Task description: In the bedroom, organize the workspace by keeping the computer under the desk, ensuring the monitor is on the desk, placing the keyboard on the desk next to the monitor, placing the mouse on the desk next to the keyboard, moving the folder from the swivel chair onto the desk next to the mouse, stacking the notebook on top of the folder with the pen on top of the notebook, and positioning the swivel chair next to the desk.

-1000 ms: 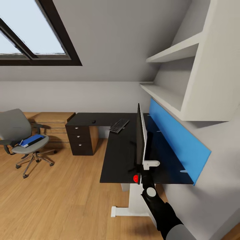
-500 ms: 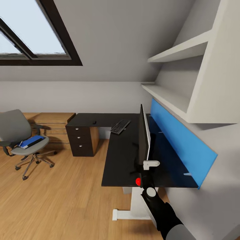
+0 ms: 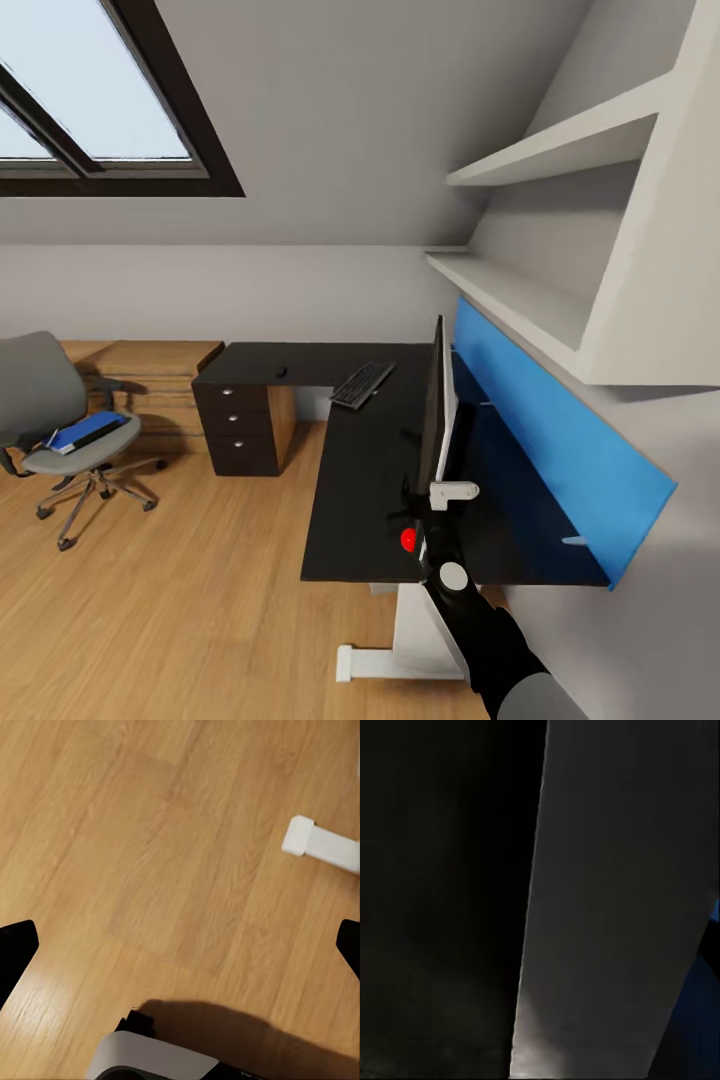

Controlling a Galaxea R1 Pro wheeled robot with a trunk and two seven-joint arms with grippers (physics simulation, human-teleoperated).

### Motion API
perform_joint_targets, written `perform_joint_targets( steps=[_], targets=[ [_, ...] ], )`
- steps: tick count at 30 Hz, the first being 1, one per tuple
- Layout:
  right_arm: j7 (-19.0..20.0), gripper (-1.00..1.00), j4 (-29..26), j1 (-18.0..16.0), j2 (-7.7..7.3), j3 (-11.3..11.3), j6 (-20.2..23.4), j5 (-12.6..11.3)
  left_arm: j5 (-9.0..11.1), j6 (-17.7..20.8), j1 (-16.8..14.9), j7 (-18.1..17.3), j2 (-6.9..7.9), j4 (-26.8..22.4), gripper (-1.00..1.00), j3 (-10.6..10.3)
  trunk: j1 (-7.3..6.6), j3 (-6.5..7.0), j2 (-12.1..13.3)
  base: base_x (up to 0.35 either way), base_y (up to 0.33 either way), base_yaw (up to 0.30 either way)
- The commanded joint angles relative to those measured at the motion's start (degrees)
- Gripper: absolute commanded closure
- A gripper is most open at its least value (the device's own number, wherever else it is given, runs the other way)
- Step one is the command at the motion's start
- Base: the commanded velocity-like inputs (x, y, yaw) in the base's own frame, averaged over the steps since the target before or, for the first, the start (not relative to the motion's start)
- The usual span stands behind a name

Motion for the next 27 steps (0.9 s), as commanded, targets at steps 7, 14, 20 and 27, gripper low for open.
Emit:
perform_joint_targets(
  steps=[7,14,20,27],
  targets=[
    [-0.5,-1.00,0.1,-0.1,0.00,0.1,0.0,0.3,0.1,-0.2,0.0,0.2,-0.02,0.0,-1.00,-0.1,0.06,-0.13,-0.1,0.124,0.000,0.000],
    [-0.5,-1.00,0.1,-0.1,0.02,0.1,0.0,0.3,0.1,-0.2,0.0,0.2,-0.02,0.0,-1.00,-0.1,0.06,-0.13,-0.1,0.012,0.000,0.000],
    [-0.5,-1.00,0.1,-0.1,0.00,0.1,0.0,0.3,0.1,-0.2,0.0,0.2,-0.02,0.0,-1.00,-0.2,0.06,-0.13,-0.1,-0.076,0.000,0.000],
    [-0.5,-1.00,0.1,-0.1,0.00,0.1,0.0,0.3,0.1,-0.2,0.0,0.2,-0.02,0.0,-1.00,-0.2,0.06,-0.13,-0.1,-0.049,0.000,0.000]
  ],
)
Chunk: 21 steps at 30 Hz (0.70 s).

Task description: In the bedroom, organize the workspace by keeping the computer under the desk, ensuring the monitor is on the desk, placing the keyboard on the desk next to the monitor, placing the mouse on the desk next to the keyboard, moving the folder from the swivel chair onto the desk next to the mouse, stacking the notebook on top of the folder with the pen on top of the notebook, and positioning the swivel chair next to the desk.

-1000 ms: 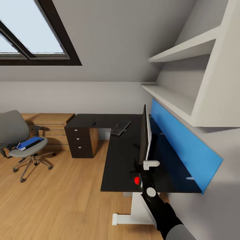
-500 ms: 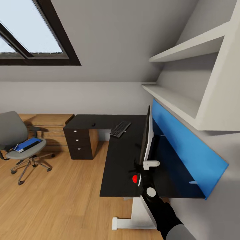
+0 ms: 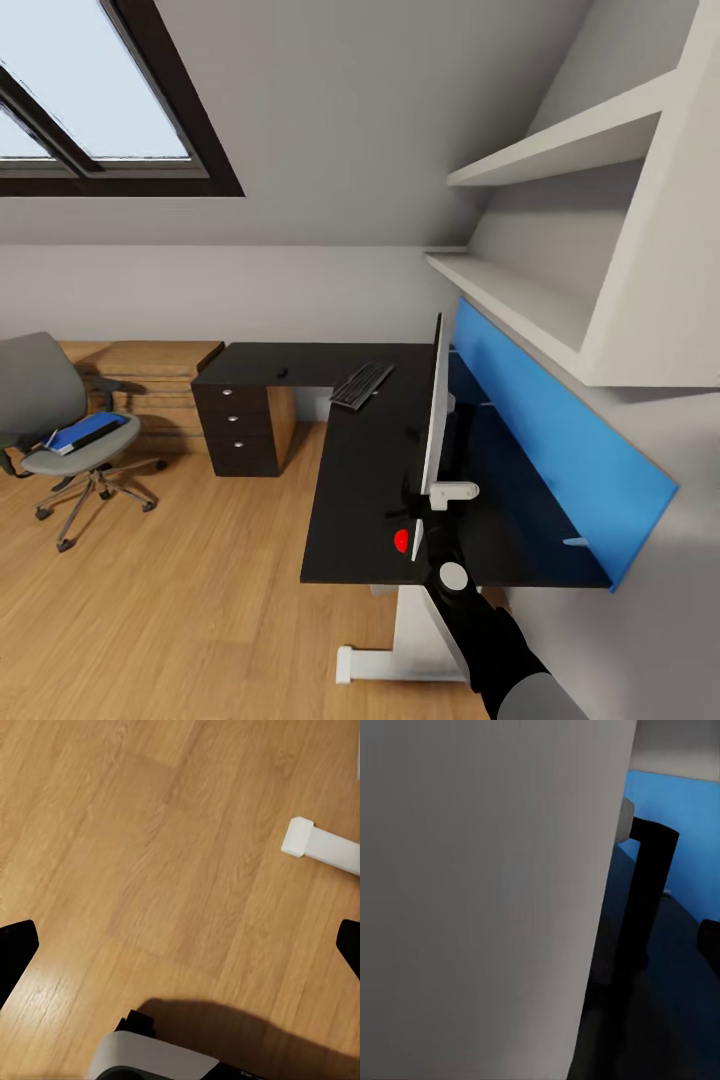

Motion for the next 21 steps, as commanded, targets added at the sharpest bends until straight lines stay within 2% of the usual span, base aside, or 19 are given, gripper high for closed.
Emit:
perform_joint_targets(
  steps=[1,8,15,21],
  targets=[
    [-0.5,-1.00,0.0,-0.1,0.00,0.1,0.0,0.4,0.1,-0.2,0.0,0.2,-0.02,0.0,-1.00,-0.1,0.03,-0.13,-0.1,-0.009,0.000,0.000],
    [-0.5,-1.00,0.0,-0.1,-0.03,0.1,0.0,0.4,0.1,-0.2,0.0,0.2,-0.02,0.0,-1.00,-0.1,0.03,-0.13,-0.1,-0.007,0.000,0.000],
    [-0.5,-1.00,0.0,-0.1,-0.01,0.1,0.0,0.4,0.1,-0.2,0.0,0.2,-0.02,0.0,-1.00,-0.1,0.03,-0.13,-0.1,-0.127,-0.070,0.000],
    [-0.5,-1.00,0.0,0.0,-0.01,0.2,0.0,0.4,0.1,-0.2,0.0,0.2,-0.02,0.0,-1.00,-0.1,0.03,-0.13,-0.1,-0.033,-0.029,0.000]
  ],
)
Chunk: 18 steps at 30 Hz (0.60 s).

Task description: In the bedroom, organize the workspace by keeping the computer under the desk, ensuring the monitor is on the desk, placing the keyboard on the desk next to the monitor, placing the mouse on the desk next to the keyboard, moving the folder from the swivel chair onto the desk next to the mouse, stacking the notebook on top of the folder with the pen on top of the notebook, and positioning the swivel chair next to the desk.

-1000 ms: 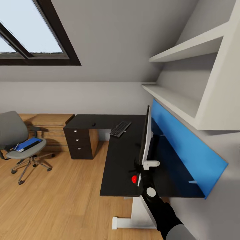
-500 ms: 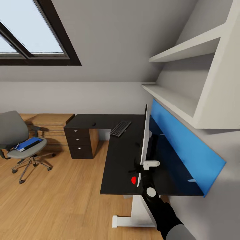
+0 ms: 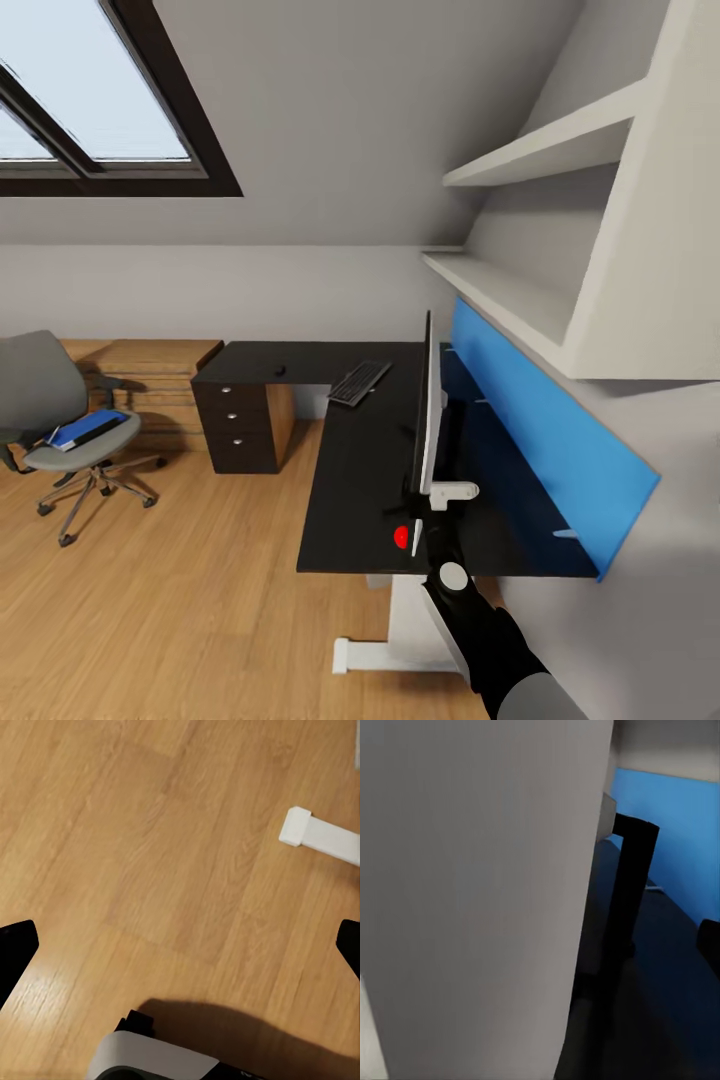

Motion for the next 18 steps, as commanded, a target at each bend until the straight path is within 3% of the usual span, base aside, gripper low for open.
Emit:
perform_joint_targets(
  steps=[1,7,18],
  targets=[
    [-0.5,-1.00,0.0,-0.1,-0.01,0.1,0.0,0.3,0.1,-0.2,0.0,0.2,-0.02,0.0,-1.00,-0.1,0.03,-0.13,-0.1,-0.008,-0.110,0.000],
    [-0.5,-1.00,0.0,-0.1,0.00,0.2,0.0,0.3,0.1,-0.2,0.0,0.2,-0.02,0.0,-1.00,-0.1,0.03,-0.13,-0.1,-0.003,-0.160,0.000],
    [-0.5,-1.00,0.0,-0.1,0.01,0.2,0.0,0.3,0.1,-0.2,0.0,0.2,-0.02,0.0,-1.00,-0.1,0.03,-0.13,-0.1,0.001,-0.018,0.000]
  ],
)
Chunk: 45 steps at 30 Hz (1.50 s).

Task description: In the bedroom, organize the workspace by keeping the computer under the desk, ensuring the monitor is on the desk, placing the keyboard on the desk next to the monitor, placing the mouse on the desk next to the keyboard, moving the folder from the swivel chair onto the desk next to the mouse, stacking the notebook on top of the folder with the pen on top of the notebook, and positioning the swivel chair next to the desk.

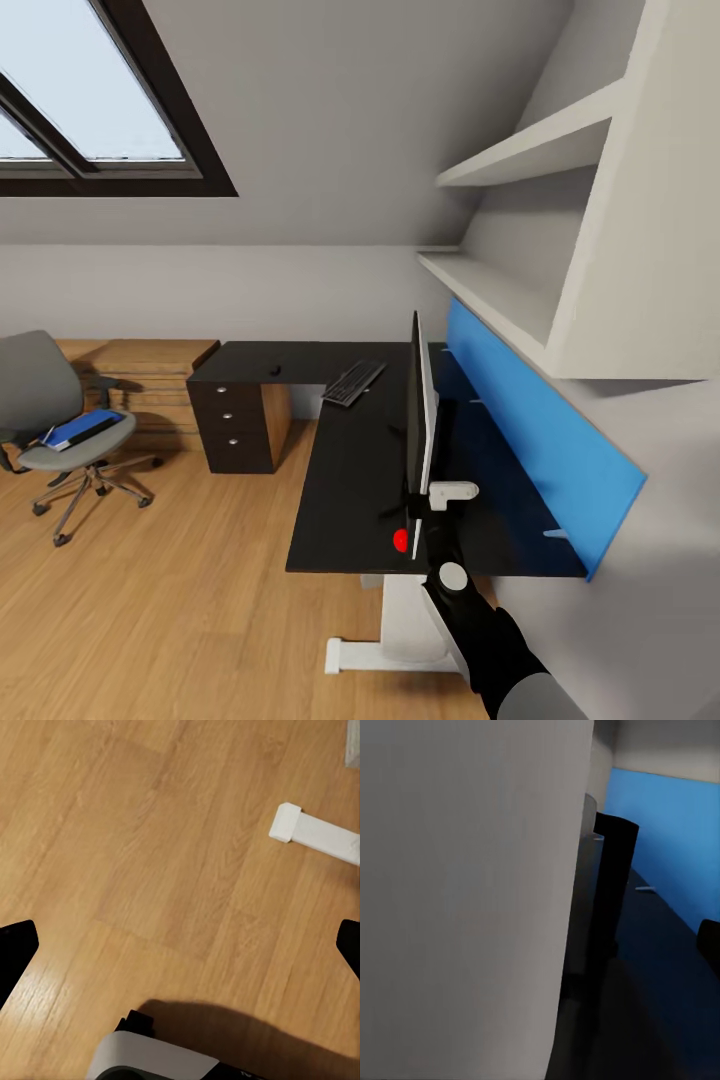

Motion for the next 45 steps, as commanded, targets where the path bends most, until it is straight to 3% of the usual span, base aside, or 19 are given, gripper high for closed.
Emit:
perform_joint_targets(
  steps=[1,17,37,45],
  targets=[
    [-0.5,-1.00,0.0,-0.1,-0.01,0.1,0.0,0.4,0.1,-0.2,0.0,0.2,-0.02,0.0,-1.00,-0.1,0.04,-0.13,-0.1,0.034,-0.002,0.000],
    [-0.5,-1.00,0.1,-0.1,-0.01,0.1,0.0,0.4,0.1,-0.2,0.0,0.2,-0.02,0.0,-1.00,-0.1,0.04,-0.13,-0.1,0.044,0.000,0.000],
    [-0.5,-1.00,1.3,-0.1,-0.01,0.2,0.0,0.4,0.1,-0.2,0.0,0.2,-0.02,0.0,-1.00,-0.1,0.04,-0.13,-0.1,-0.093,-0.018,0.000],
    [-0.5,-1.00,1.3,-0.1,-0.01,0.2,0.0,0.4,0.1,-0.2,0.0,0.2,-0.02,0.0,-1.00,-0.1,0.04,-0.13,-0.1,-0.001,0.179,0.000]
  ],
)
